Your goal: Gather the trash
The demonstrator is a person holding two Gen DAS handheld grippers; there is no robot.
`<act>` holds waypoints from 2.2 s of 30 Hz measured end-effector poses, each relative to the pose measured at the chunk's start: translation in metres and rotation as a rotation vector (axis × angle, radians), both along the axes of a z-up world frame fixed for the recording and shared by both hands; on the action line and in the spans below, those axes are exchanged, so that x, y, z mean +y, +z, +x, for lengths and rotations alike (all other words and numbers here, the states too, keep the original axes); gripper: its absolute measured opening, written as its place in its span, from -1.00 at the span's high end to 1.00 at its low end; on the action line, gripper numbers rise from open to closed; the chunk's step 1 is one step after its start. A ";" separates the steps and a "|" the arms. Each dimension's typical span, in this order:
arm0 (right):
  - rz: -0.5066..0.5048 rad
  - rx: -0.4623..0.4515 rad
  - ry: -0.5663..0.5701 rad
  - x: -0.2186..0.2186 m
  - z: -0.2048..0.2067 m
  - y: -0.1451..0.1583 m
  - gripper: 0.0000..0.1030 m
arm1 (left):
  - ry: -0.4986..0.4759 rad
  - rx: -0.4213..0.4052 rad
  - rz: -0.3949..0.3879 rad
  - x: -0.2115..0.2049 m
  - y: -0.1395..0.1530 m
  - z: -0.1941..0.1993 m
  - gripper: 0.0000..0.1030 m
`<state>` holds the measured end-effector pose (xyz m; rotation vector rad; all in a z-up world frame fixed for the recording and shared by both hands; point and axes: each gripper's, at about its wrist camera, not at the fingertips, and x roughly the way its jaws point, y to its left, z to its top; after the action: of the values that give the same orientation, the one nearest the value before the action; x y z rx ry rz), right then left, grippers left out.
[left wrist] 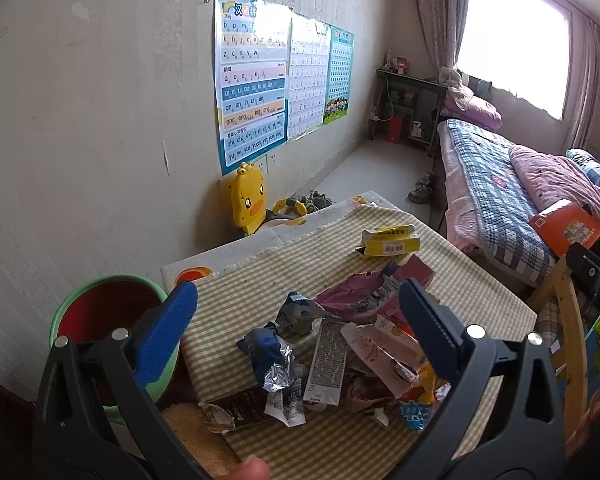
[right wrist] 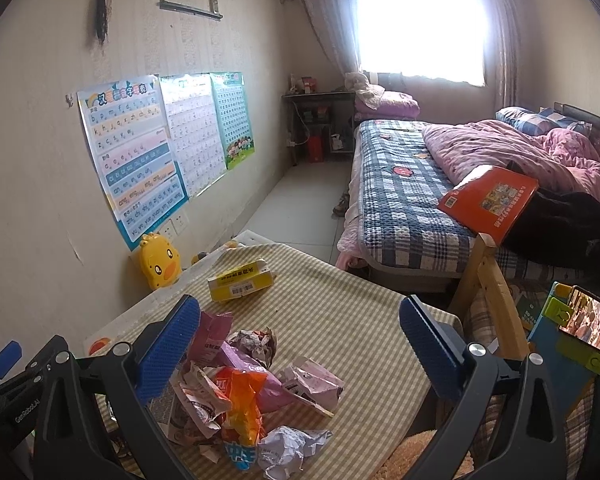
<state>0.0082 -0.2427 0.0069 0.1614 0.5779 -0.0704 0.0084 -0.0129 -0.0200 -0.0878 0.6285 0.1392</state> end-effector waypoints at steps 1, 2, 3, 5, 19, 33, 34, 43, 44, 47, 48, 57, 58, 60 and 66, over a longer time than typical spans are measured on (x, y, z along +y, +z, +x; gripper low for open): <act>0.001 -0.001 -0.001 -0.001 0.000 0.000 -0.86 | 0.001 0.001 0.001 0.000 0.000 0.000 -0.92; 0.002 0.000 -0.002 -0.001 0.000 0.000 -0.86 | 0.003 0.004 0.002 0.000 0.000 0.000 -0.92; 0.003 0.001 -0.001 -0.001 0.001 0.000 -0.86 | 0.003 0.005 0.003 0.000 0.000 0.000 -0.92; 0.002 0.002 -0.001 -0.001 0.001 0.000 -0.86 | 0.004 0.005 0.007 0.000 -0.001 0.001 -0.92; 0.008 0.008 0.005 -0.001 0.001 -0.005 -0.86 | 0.000 0.009 0.142 0.011 -0.007 0.001 -0.92; 0.010 0.156 0.066 -0.002 0.014 -0.055 -0.86 | -0.071 0.467 -0.071 0.067 -0.133 0.022 -0.73; 0.011 0.162 0.067 -0.003 0.014 -0.057 -0.86 | -0.074 0.482 -0.095 0.068 -0.138 0.025 -0.66; 0.028 0.238 0.090 -0.004 0.017 -0.073 -0.86 | -0.133 0.433 -0.126 0.048 -0.127 0.047 -0.39; 0.027 0.239 0.096 -0.002 0.017 -0.074 -0.86 | -0.126 0.451 -0.133 0.048 -0.130 0.051 -0.06; 0.015 0.238 0.123 0.003 0.015 -0.074 -0.86 | -0.119 0.485 -0.202 0.054 -0.141 0.057 0.38; 0.013 0.237 0.131 0.005 0.014 -0.073 -0.86 | -0.125 0.482 -0.227 0.055 -0.141 0.054 0.47; 0.047 0.283 0.329 0.039 0.022 -0.082 -0.71 | -0.137 0.333 -0.274 0.067 -0.092 0.013 0.64; 0.048 0.296 0.359 0.046 0.025 -0.084 -0.69 | -0.136 0.316 -0.275 0.069 -0.087 0.011 0.64; 0.048 0.344 0.457 0.067 0.036 -0.094 -0.60 | -0.133 0.279 -0.277 0.073 -0.076 0.003 0.64; -0.017 0.491 0.564 0.107 0.065 -0.135 -0.35 | -0.131 0.215 -0.273 0.082 -0.058 -0.011 0.64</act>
<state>0.0731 -0.1361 -0.1281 -0.0436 1.0936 0.4445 -0.0029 0.0688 -0.0780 -0.2972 0.8638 -0.0653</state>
